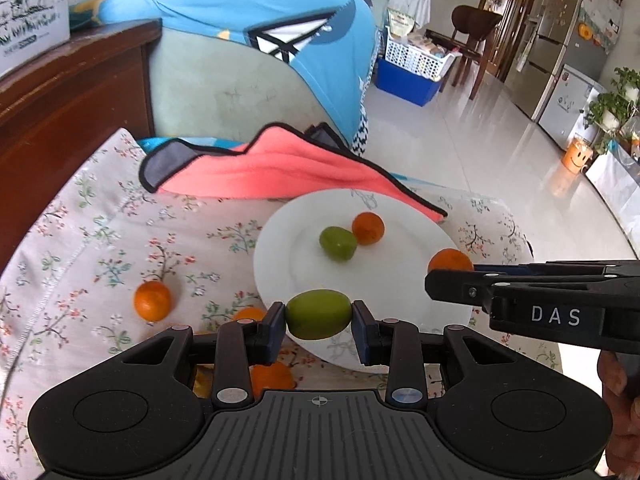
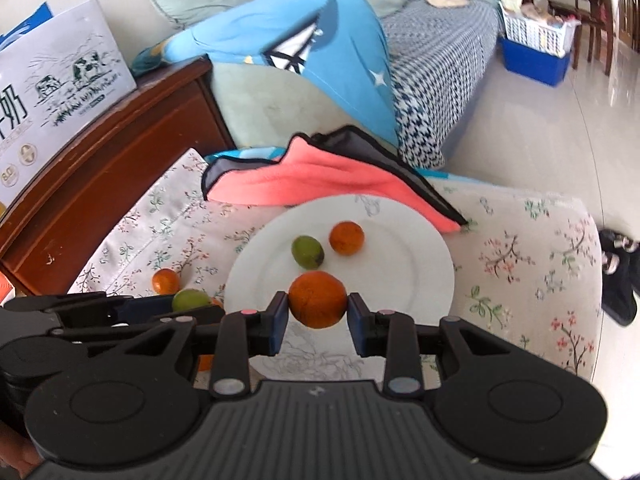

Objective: Organize fruits
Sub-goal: 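Carry both fruits onto the white plate and open both tools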

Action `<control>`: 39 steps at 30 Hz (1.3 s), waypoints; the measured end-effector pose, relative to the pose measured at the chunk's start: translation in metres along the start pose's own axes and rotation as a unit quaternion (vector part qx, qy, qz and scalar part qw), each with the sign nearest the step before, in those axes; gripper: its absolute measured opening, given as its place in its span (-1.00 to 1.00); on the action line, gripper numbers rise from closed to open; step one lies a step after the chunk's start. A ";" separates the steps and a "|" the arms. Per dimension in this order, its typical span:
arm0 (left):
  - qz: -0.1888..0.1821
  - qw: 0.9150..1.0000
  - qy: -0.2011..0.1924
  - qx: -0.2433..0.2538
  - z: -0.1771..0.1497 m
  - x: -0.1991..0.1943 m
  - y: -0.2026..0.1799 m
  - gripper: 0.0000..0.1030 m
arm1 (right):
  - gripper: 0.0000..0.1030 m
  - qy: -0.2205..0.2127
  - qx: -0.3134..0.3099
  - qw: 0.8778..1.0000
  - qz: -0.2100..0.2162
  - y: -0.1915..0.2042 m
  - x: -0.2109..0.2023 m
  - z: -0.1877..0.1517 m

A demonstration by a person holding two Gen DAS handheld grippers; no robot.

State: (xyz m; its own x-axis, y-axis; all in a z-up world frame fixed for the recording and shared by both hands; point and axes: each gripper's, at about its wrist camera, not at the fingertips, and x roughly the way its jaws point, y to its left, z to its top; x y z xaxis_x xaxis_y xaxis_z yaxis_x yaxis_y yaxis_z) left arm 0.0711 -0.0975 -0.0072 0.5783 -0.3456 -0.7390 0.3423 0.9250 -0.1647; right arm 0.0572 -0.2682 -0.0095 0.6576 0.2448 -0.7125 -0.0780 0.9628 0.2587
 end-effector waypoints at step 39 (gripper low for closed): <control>0.032 0.999 0.013 -0.018 0.002 0.017 -0.005 0.38 | -0.18 0.008 0.066 0.998 -0.009 -0.025 0.018 -0.001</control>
State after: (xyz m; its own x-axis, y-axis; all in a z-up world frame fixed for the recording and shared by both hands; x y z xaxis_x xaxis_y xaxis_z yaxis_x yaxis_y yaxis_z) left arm 0.0804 -0.1085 -0.0173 0.5785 -0.2816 -0.7655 0.2786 0.9503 -0.1391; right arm 0.0704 -0.2876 -0.0298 0.6459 0.2309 -0.7277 0.0340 0.9435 0.3296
